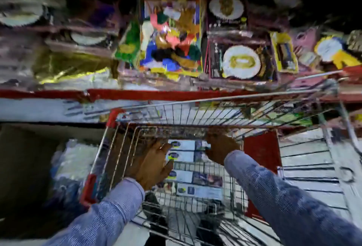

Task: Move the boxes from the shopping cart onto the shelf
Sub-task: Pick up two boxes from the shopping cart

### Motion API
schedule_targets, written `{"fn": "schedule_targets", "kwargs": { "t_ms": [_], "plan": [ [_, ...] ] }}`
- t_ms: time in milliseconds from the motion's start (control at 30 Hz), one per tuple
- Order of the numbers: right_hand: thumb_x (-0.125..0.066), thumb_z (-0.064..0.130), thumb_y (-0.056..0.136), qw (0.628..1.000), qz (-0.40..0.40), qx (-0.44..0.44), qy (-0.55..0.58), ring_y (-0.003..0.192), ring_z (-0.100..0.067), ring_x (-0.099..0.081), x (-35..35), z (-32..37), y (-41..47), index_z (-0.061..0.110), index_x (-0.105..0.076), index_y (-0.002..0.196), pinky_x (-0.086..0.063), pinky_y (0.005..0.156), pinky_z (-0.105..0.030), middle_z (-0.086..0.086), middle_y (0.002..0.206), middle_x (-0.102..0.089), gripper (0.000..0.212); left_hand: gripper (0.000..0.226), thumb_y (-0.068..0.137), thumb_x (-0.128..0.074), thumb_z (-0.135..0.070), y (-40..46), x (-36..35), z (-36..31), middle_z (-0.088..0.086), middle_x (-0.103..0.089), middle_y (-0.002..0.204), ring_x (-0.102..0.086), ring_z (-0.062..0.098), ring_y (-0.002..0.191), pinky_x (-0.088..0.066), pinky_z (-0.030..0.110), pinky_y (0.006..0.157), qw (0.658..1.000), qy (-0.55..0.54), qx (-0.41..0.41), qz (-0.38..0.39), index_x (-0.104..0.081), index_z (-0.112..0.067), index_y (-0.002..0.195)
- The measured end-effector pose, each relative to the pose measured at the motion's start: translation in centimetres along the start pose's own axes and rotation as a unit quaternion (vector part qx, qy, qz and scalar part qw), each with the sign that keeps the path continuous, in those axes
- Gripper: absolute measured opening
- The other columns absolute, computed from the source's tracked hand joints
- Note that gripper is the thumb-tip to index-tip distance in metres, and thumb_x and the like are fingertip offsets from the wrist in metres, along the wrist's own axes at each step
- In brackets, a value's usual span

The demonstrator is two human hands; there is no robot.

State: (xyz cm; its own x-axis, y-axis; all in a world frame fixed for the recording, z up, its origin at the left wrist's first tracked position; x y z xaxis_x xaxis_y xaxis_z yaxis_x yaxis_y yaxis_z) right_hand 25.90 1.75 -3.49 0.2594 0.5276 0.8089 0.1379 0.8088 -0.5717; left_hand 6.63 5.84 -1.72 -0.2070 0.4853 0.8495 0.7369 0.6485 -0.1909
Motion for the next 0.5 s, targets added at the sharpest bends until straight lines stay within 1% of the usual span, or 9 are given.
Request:
{"fn": "schedule_targets", "kwargs": {
  "t_ms": [67, 100, 167, 233, 333, 400, 500],
  "plan": [
    [-0.051, 0.030, 0.094, 1.000, 0.009, 0.002, 0.001, 0.127, -0.033, -0.052, -2.1, 0.0, 2.2, 0.018, -0.040, 0.143, -0.045, 0.098, -0.040, -0.013, 0.141, -0.054, 0.052, 0.046, 0.083, -0.047, -0.041, 0.9, -2.2, 0.6, 0.022, -0.068, 0.117, -0.065, 0.044, 0.106, -0.055, 0.059, 0.087, 1.000, -0.012, -0.016, 0.009, -0.058, -0.015, 0.119],
    [-0.051, 0.028, 0.093, 1.000, 0.020, 0.001, 0.008, 0.126, -0.036, -0.052, -4.0, -0.3, 3.7, 0.016, -0.041, 0.143, -0.046, 0.098, -0.041, -0.016, 0.141, -0.054, 0.052, 0.042, 0.082, -0.047, -0.040, 1.2, -3.9, 1.5, 0.020, -0.070, 0.114, -0.066, 0.042, 0.103, -0.056, 0.057, 0.085, 1.000, 0.004, -0.019, 0.010, -0.057, -0.017, 0.116],
    [-0.054, 0.027, 0.092, 0.999, 0.029, -0.006, 0.026, 0.123, -0.041, -0.054, -6.3, -0.8, 6.4, 0.010, -0.047, 0.138, -0.049, 0.098, -0.045, -0.021, 0.137, -0.055, 0.050, 0.042, 0.082, -0.046, -0.039, 1.6, -6.4, 2.5, 0.013, -0.071, 0.113, -0.067, 0.037, 0.103, -0.057, 0.051, 0.086, 0.999, 0.030, -0.025, 0.028, -0.062, -0.019, 0.115],
    [-0.054, 0.027, 0.091, 1.000, 0.021, -0.001, 0.017, 0.121, -0.041, -0.055, -7.6, -0.8, 8.6, 0.009, -0.051, 0.135, -0.049, 0.097, -0.045, -0.021, 0.133, -0.057, 0.047, 0.042, 0.083, -0.049, -0.036, 2.1, -8.0, 2.7, 0.010, -0.071, 0.113, -0.066, 0.034, 0.104, -0.057, 0.047, 0.085, 0.996, 0.066, -0.040, 0.042, -0.066, -0.017, 0.117],
    [-0.053, 0.029, 0.093, 0.999, 0.006, 0.050, -0.016, 0.124, -0.038, -0.052, -9.4, 0.5, 11.8, 0.010, -0.044, 0.141, -0.047, 0.097, -0.045, -0.020, 0.135, -0.055, 0.052, 0.034, 0.082, -0.062, -0.028, 3.5, -10.0, 3.3, 0.010, -0.072, 0.107, -0.067, 0.033, 0.099, -0.058, 0.044, 0.078, 0.990, 0.114, -0.051, 0.071, -0.067, -0.013, 0.112],
    [-0.052, 0.036, 0.094, 0.996, 0.009, 0.073, -0.048, 0.123, -0.039, -0.053, -10.3, 1.0, 12.8, 0.008, -0.040, 0.143, -0.047, 0.094, -0.046, -0.020, 0.136, -0.055, 0.058, 0.033, 0.083, -0.060, -0.028, 4.1, -11.3, 3.7, 0.010, -0.072, 0.107, -0.067, 0.033, 0.098, -0.057, 0.042, 0.078, 0.985, 0.134, -0.051, 0.100, -0.065, -0.013, 0.112],
    [-0.051, 0.044, 0.093, 0.989, 0.020, 0.124, -0.081, 0.122, -0.037, -0.053, -11.6, 1.6, 13.9, 0.009, -0.036, 0.144, -0.049, 0.093, -0.047, -0.018, 0.139, -0.052, 0.063, 0.031, 0.082, -0.060, -0.027, 4.9, -12.9, 4.6, 0.010, -0.072, 0.103, -0.067, 0.032, 0.095, -0.057, 0.041, 0.077, 0.979, 0.155, -0.062, 0.113, -0.064, -0.013, 0.110]
  ]
}}
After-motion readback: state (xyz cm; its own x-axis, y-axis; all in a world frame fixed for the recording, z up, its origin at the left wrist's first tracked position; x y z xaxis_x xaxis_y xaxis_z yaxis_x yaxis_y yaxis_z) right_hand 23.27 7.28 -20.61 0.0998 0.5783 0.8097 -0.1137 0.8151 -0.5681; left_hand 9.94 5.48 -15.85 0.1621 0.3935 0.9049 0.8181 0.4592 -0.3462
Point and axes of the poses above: each hand's wrist, its own y-axis towards the middle knuckle, its own x-axis out of the back of the hand, z = x × y, the point moved 9 cm from there along y, towards the middle knuckle
